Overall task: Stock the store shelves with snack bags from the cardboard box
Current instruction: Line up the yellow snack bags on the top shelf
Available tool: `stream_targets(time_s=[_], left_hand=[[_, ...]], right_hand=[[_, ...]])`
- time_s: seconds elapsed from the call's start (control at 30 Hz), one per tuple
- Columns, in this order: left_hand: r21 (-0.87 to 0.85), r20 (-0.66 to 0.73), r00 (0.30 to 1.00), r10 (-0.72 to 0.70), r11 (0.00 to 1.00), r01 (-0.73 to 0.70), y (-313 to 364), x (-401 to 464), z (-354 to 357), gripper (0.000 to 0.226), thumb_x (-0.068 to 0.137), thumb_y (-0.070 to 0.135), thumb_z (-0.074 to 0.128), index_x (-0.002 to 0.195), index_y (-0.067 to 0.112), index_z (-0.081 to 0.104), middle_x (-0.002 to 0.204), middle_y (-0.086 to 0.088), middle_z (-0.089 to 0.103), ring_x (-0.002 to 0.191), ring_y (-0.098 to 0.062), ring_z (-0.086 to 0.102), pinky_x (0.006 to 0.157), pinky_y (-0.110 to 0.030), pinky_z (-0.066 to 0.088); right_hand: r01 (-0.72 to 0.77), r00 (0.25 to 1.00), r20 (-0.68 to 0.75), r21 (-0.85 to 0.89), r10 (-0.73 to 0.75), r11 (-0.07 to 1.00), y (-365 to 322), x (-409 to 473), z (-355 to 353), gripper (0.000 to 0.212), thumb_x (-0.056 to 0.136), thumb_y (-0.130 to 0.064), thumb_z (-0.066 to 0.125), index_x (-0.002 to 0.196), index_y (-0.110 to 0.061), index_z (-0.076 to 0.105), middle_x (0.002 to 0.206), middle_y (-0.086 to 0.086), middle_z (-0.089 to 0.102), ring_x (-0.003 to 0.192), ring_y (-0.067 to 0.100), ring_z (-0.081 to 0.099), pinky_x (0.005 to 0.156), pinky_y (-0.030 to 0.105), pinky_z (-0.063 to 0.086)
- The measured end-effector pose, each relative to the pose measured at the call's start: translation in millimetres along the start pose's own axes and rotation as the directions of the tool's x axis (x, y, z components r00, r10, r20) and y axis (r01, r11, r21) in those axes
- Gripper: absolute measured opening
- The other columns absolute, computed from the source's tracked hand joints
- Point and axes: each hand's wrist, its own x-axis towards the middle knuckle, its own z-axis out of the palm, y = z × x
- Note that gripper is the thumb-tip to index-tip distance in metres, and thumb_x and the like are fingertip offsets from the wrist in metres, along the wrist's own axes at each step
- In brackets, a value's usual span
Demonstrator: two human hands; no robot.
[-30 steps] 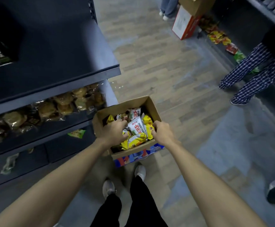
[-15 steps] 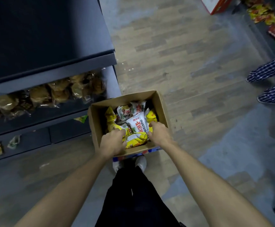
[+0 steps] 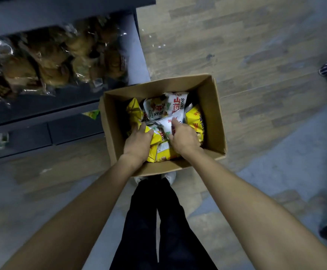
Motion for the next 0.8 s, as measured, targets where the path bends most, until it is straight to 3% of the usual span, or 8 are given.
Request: stream_targets(time_s=[0.13,0.23,0.4,0.5,0.6,0.7,0.8], left_hand=[[0.078,0.039,0.997,0.061,0.995,-0.064,-7.0,5.8,6.7,0.058,0.092,0.002,0.049,0.145,0.021,0.035,0.157,-0.011,0.013,0.143,-0.036,0.015,0.102,-0.045,0.043],[0.233,0.099,0.99,0.103,0.965,-0.123,-13.1,11.2,-0.5,0.068,0.093,0.002,0.048,0.151,0.026,0.021,0.159,-0.011,0.008,0.145,-0.035,0.01,0.094,-0.042,0.046],[0.398,-0.027,0.975,0.22,0.897,-0.192,-20.5,19.1,-9.8,0.042,0.098,0.016,0.038,0.138,0.029,0.04,0.14,-0.007,0.041,0.131,-0.03,0.036,0.105,-0.042,0.031],[0.302,-0.007,0.986,0.165,0.94,-0.155,-21.6,15.8,-17.6,0.044,0.093,0.019,0.049,0.135,0.029,0.043,0.138,-0.006,0.042,0.13,-0.03,0.04,0.109,-0.047,0.025],[0.241,0.0,0.986,0.17,0.956,-0.165,-19.9,11.6,-39.3,0.058,0.081,0.04,0.066,0.133,0.027,0.044,0.131,-0.004,0.048,0.12,-0.029,0.051,0.104,-0.045,0.031],[0.108,-0.073,0.986,0.147,0.984,-0.139,-14.3,7.3,-55.8,0.062,0.073,0.056,0.064,0.125,0.026,0.048,0.12,-0.005,0.054,0.107,-0.032,0.059,0.088,-0.04,0.043],[-0.112,-0.104,0.994,0.011,0.993,-0.023,-4.9,9.1,-58.9,0.061,0.07,0.065,0.059,0.115,0.025,0.051,0.114,-0.006,0.057,0.104,-0.034,0.059,0.08,-0.039,0.047]], right_hand=[[-0.025,0.997,-0.081,-0.17,0.011,0.985,-13.8,8.9,14.2,0.061,0.092,-0.035,0.062,0.143,-0.018,0.033,0.117,0.017,0.059,0.102,0.037,0.06,0.068,0.036,0.039],[-0.044,0.99,-0.143,-0.197,0.016,0.979,-19.6,15.3,15.7,0.055,0.093,-0.026,0.061,0.139,-0.02,0.032,0.114,0.017,0.058,0.093,0.035,0.063,0.061,0.034,0.034],[-0.009,0.976,-0.219,-0.104,-0.014,0.995,-9.6,13.2,6.1,0.042,0.091,-0.013,0.059,0.126,-0.018,0.036,0.102,0.015,0.059,0.076,0.036,0.061,0.055,0.035,0.032],[0.054,0.958,-0.28,-0.044,-0.064,0.998,-3.7,2.2,-5.2,0.037,0.089,-0.016,0.061,0.119,-0.018,0.041,0.11,0.019,0.057,0.079,0.039,0.06,0.056,0.037,0.033],[0.128,0.923,-0.372,0.046,-0.102,0.991,-6.5,-2.1,-24.0,0.036,0.088,-0.018,0.061,0.121,-0.015,0.047,0.102,0.015,0.055,0.089,0.039,0.057,0.061,0.038,0.033],[0.186,0.857,-0.511,0.185,-0.067,0.965,-11.2,1.8,-49.3,0.037,0.086,-0.019,0.059,0.123,-0.016,0.052,0.099,0.013,0.054,0.092,0.038,0.054,0.069,0.041,0.039],[0.188,0.823,-0.566,0.187,-0.051,0.964,-9.0,6.9,-64.6,0.04,0.087,-0.021,0.058,0.127,-0.021,0.053,0.104,0.012,0.053,0.096,0.034,0.052,0.072,0.039,0.041]])
